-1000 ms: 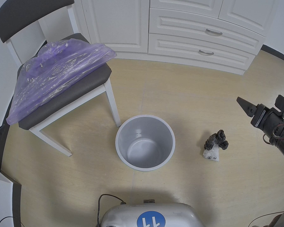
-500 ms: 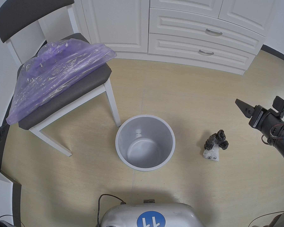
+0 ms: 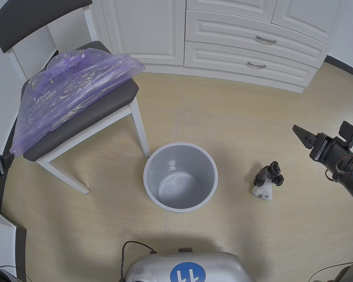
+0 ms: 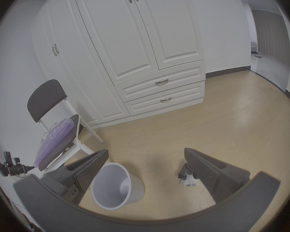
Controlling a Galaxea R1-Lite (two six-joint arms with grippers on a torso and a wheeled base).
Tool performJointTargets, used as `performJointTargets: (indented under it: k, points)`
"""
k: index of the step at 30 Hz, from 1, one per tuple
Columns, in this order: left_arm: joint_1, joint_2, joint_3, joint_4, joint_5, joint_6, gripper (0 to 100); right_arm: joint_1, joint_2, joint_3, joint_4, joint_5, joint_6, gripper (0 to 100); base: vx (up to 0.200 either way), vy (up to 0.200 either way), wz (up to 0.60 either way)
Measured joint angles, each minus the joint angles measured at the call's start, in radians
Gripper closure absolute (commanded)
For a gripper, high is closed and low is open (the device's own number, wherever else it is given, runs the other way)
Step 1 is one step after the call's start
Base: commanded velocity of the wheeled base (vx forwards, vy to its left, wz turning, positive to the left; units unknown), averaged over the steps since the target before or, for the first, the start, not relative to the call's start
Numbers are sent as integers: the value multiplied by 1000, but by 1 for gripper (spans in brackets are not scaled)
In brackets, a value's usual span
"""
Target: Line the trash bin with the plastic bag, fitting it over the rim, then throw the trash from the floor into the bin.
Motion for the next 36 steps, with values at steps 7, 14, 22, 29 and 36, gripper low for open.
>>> performJointTargets:
  k: [7, 14, 22, 29, 36]
  points:
    - [-41, 40, -4, -98, 2, -53, 0, 1, -1, -1, 0, -1, 0, 0, 0, 0, 0]
    - [-65, 101, 3, -295, 6, -105, 0, -9, -18, -5, -1, 0, 0, 0, 0, 0, 0]
    - [-76, 133, 6, -389, 6, -165, 0, -3, -19, -1, -1, -8, -1, 0, 0, 0, 0]
    - [-77, 164, 1, -420, 6, -165, 0, 5, -17, 1, -1, -8, 4, 0, 0, 0, 0]
    - [-78, 201, 4, -439, 6, -160, 0, 7, -21, 1, 0, -7, 2, 0, 0, 0, 0]
